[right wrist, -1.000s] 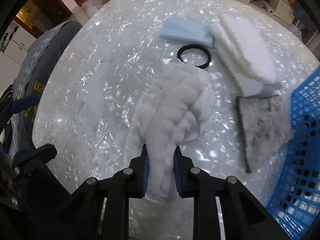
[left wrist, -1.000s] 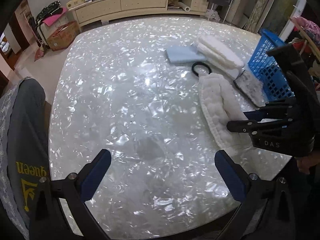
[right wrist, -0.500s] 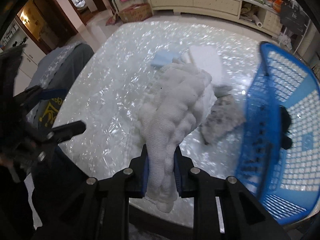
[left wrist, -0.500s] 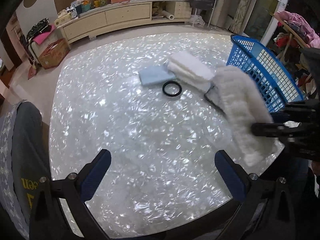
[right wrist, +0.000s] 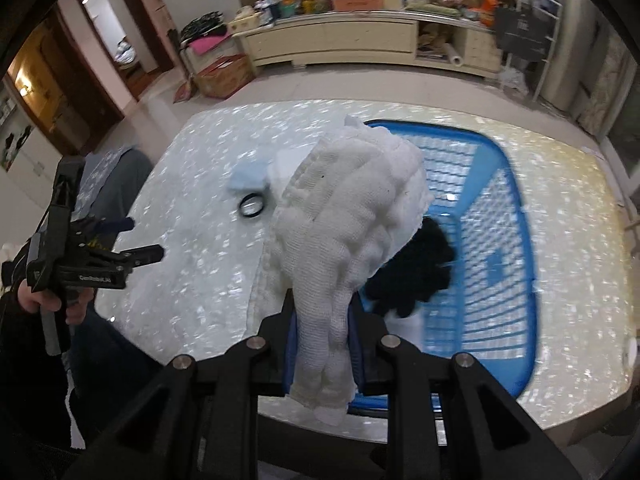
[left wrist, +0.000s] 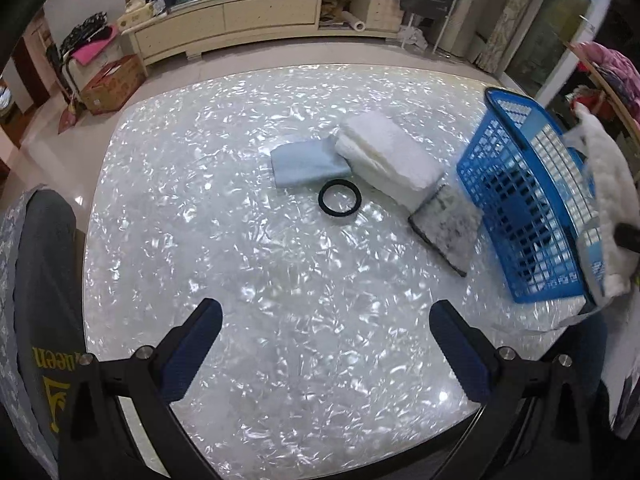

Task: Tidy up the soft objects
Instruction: 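Lift the quilted cloth over the basket with the right gripper while the left grasps the ring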

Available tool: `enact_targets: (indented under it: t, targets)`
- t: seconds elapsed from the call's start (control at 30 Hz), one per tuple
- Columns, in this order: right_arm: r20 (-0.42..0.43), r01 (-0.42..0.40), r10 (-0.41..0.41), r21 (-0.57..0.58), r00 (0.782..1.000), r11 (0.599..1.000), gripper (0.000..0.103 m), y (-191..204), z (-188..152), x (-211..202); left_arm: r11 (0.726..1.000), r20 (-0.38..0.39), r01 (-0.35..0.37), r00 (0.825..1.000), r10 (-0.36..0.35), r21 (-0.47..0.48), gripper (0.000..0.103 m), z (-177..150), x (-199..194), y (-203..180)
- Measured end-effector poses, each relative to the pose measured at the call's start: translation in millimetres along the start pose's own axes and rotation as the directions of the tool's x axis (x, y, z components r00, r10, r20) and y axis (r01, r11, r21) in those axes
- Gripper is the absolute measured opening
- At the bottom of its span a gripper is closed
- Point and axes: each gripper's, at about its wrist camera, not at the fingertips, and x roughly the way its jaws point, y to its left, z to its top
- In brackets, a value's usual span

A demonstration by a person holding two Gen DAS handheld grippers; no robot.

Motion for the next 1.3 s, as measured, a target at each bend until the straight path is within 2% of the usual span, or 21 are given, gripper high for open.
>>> enact_targets:
  t: [0.2,0.3,0.47,0.73,0.83,0.97,1.2,1.3]
  targets:
    - [-0.006,0.044,-0.044,0.044,0.999,0.998,0.021,-31,0,3,0.999,-0.021,-0.003,1.000,0.002,-0.052,0.103,15,11,7]
    - [-0.025,0.058,-0.056,0.062,0.998,0.996,0.021,-41,-1,8,0.995,-0.040,-0.005,0.999,0.001,-0.098,0.103,22,21,13]
    - [-0.065,0.063,-0.057,0.088,0.996,0.994,0.021,-58,-5,22,0.993,-0.063,-0.022,0.998,0.015,-0.114,0.103,32,41,16]
    - [-0.089,0.051,-0.042,0.101,0.995,0.994,0.021,-67,-8,37,0.982,-0.120,-0.044,0.992,0.022,-0.183,0.103,50,85,31]
    - [-0.080,0.055,-0.048,0.097,0.996,0.994,0.021,-66,-2,37,0.973,-0.136,-0.072,0.990,0.043,-0.220,0.103,57,104,36]
    - [-0.075,0.049,-0.042,0.089,0.996,0.995,0.021,-67,-2,34,0.959,-0.150,-0.072,0.988,0.032,-0.273,0.095,67,126,40]
    - [-0.082,0.025,-0.019,0.072,0.996,0.997,0.021,-68,-2,39,0.956,-0.205,-0.129,0.976,0.075,-0.262,0.069,76,153,32]
    - [-0.075,0.014,-0.008,0.083,0.997,0.996,0.021,-71,0,38,0.960,-0.206,-0.164,0.972,0.117,-0.228,0.068,78,157,25]
